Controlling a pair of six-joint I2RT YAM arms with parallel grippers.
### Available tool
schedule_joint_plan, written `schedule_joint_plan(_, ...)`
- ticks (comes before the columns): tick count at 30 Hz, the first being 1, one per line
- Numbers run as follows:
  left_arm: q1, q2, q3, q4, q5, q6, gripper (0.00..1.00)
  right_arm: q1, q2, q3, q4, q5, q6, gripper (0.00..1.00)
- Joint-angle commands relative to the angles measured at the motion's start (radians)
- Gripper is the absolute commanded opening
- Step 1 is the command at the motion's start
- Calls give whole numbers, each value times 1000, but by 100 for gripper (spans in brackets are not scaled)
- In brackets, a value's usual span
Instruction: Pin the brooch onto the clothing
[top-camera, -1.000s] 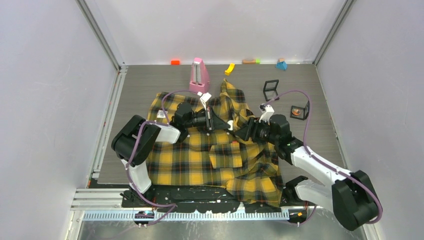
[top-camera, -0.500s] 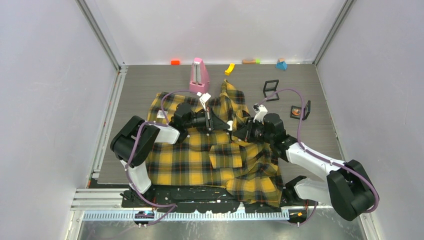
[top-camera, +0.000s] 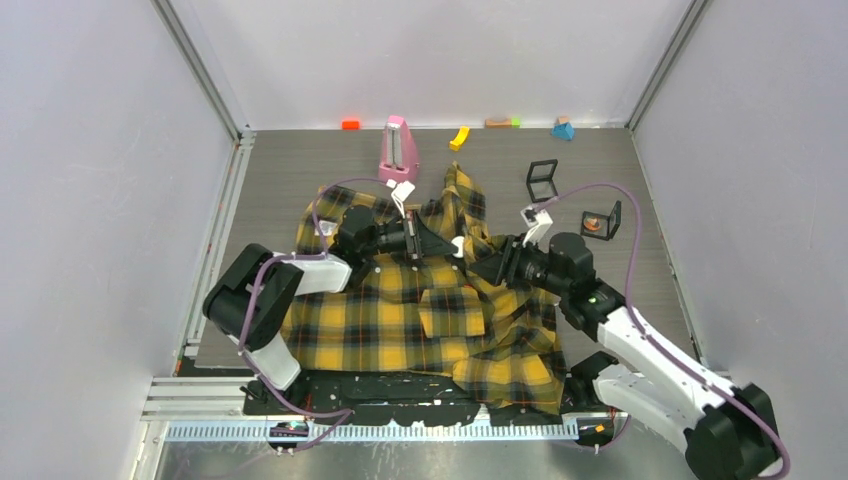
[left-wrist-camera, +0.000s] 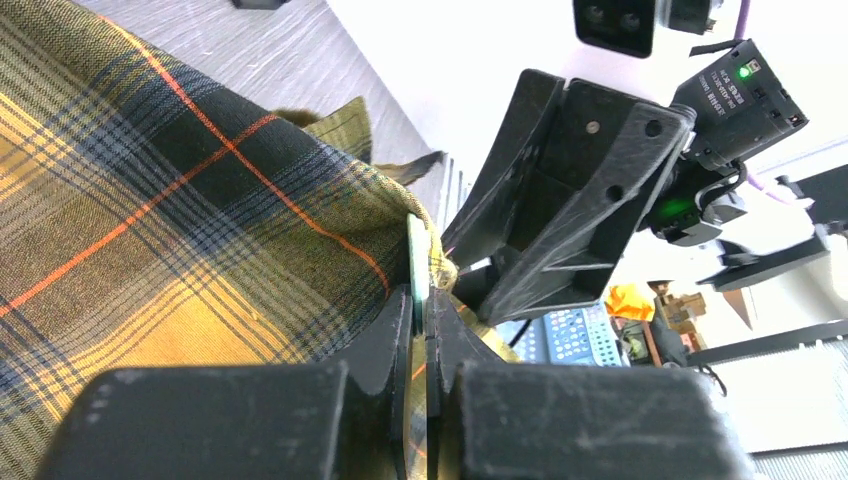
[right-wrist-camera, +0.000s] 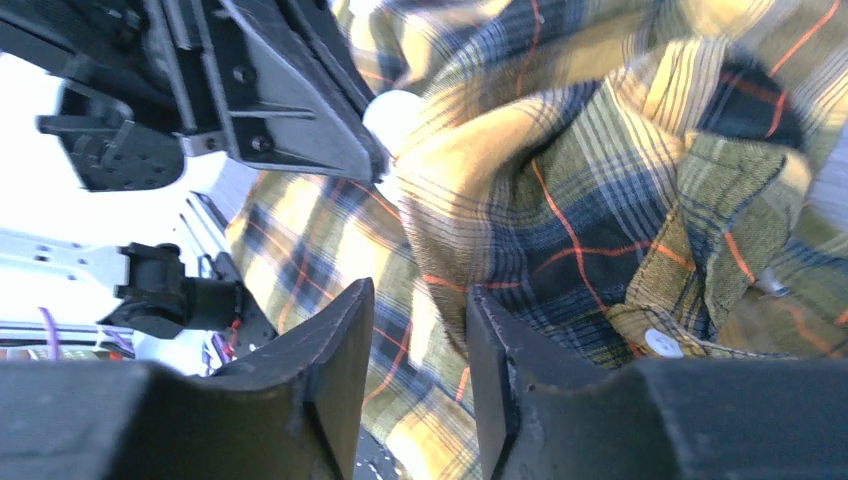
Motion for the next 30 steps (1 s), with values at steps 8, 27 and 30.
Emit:
schedule_joint_plan(8, 11, -158, -6, 81, 168, -167, 0, 6, -282, 103, -97, -80, -50, 63)
schedule_joint_plan(27, 11, -280, -50, 109, 330, -311, 0, 8, -110, 144, 113, -343, 30, 65)
schedule_joint_plan(30, 12, -288, -55, 108, 334, -314, 0, 8, -97, 151, 120, -372, 43, 60)
